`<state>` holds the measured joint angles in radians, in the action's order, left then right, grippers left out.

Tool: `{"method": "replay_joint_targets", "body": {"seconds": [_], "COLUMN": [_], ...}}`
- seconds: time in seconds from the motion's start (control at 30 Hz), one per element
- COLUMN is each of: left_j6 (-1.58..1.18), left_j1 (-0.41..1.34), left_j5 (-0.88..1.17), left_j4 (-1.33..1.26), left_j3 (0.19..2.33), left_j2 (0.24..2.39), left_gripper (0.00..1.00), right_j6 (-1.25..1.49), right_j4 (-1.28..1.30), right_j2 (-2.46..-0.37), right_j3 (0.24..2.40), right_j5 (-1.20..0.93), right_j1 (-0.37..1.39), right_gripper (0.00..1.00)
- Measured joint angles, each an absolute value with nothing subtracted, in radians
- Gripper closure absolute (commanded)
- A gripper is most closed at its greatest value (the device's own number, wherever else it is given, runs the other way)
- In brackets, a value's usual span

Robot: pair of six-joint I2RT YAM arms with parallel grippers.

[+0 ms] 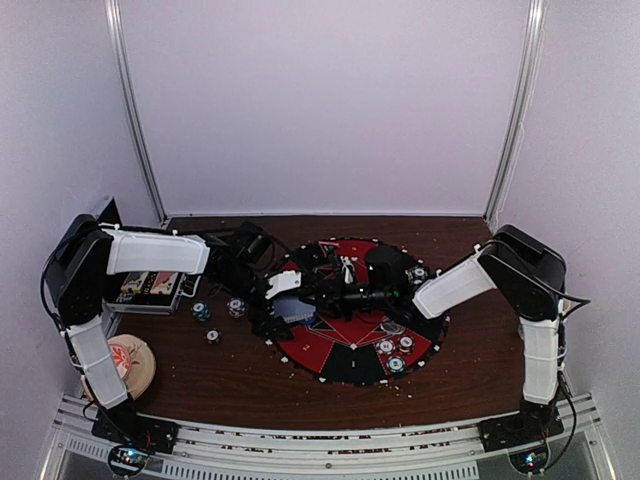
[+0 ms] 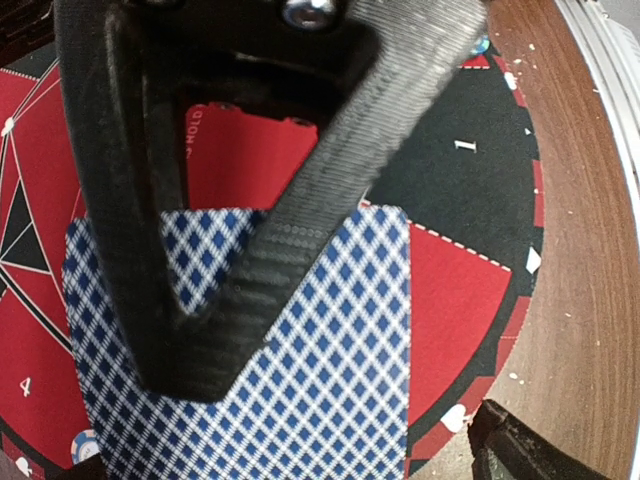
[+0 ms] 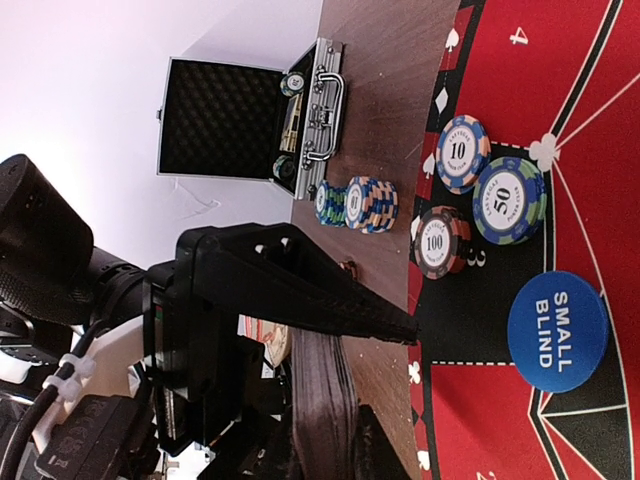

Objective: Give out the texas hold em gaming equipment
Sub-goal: Pass from the left arm to the right, then adjust the poker card on the poker table mat.

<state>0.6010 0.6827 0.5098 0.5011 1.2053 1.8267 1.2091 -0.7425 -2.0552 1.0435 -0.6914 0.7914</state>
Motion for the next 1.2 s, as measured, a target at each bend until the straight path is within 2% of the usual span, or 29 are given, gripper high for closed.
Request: {"method": "replay_joint_targets", "body": {"seconds": [0.43, 0.73, 1.0, 1.2], "left_j6": [0.584, 0.497, 0.456, 0.440], "left_j1": [0.682, 0.585, 0.464, 0.461], "left_j5": [0.511, 0.528, 0.532, 0.529], "left_j4": [0.406, 0.332, 0.297, 0.297], "left_j3": [1.166, 1.153, 1.087, 1.040], "left_j2": [1.797, 1.754, 1.691, 1.644], "left_gripper": [0.02, 0.02, 0.02, 0.02], "right_j6": [1.050, 0.807, 0.535, 0.372], "right_j4": [-0.447, 0.020, 0.461, 0.698], "right_j2": [-1.881, -1.774, -1.765, -1.882], "right_j3": [1.039, 1.133, 1.433, 1.682], "right_j5": [-0.627, -0.483, -0.307, -0.247], "right_j1": [0.777, 0.710, 0.637, 0.644], "right_gripper": [1.00, 1.00, 1.00, 1.00]}}
